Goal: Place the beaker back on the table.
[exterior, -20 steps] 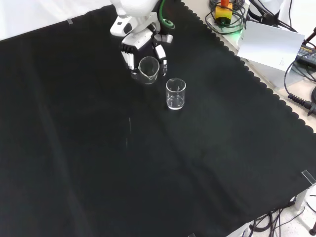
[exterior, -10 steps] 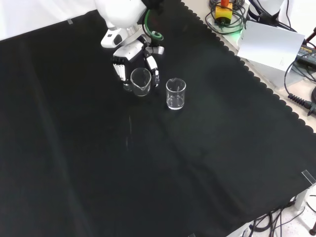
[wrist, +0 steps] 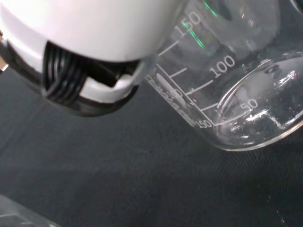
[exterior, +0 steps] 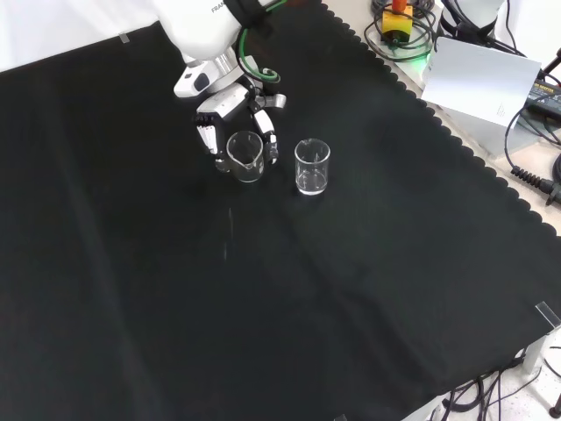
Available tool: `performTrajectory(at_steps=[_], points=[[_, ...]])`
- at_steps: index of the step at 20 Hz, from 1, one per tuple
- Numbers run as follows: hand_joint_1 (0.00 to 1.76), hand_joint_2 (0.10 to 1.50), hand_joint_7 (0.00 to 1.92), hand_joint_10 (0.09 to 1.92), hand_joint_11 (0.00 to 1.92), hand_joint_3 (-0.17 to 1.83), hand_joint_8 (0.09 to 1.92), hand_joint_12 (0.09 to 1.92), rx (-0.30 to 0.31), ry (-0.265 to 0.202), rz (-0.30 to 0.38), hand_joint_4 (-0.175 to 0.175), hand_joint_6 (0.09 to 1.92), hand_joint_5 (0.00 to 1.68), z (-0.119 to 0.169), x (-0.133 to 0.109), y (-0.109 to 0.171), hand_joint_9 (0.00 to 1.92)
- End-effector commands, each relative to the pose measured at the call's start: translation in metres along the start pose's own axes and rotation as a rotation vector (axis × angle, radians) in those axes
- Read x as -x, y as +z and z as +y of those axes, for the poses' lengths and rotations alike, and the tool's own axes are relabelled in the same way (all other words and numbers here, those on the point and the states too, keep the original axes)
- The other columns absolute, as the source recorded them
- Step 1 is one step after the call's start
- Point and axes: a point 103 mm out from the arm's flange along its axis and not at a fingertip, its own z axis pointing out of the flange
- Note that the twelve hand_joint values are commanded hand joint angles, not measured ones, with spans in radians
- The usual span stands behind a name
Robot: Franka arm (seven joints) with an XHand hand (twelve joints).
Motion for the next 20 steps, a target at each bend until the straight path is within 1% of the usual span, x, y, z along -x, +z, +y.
performTrajectory(at_steps=[1,2,3,5,8,12,20], points=[[1.51,0.48,1.34,0.09,1.16,0.88,0.74,0.99,-0.003,-0.005,0.065,-0.175,0.79,1.22,0.0038,0.0053,0.0140,1.69],[1.53,0.50,1.31,0.09,1.09,0.87,0.79,1.12,-0.004,-0.004,0.068,-0.175,0.84,1.20,0.0047,0.0054,0.0152,1.68],[1.54,0.50,1.29,0.09,1.06,0.87,0.82,1.20,0.002,-0.006,0.077,-0.175,0.88,1.18,0.0025,0.0093,0.0139,1.67],[1.54,0.51,1.27,0.09,1.03,0.87,0.86,1.27,0.005,-0.011,0.080,-0.175,0.91,1.17,0.0021,0.0108,0.0135,1.66],[1.54,0.52,1.26,0.09,1.01,0.87,0.86,1.30,0.009,-0.013,0.085,-0.175,0.93,1.16,0.0040,0.0109,0.0135,1.65],[1.54,0.52,1.29,0.09,0.99,0.86,0.83,1.31,0.008,-0.010,0.086,-0.175,0.92,1.17,0.0078,0.0114,0.0134,1.64],[1.54,0.54,1.30,0.09,0.97,0.84,0.83,1.31,0.007,-0.007,0.089,-0.175,0.92,1.17,0.0116,0.0124,0.0136,1.62]])
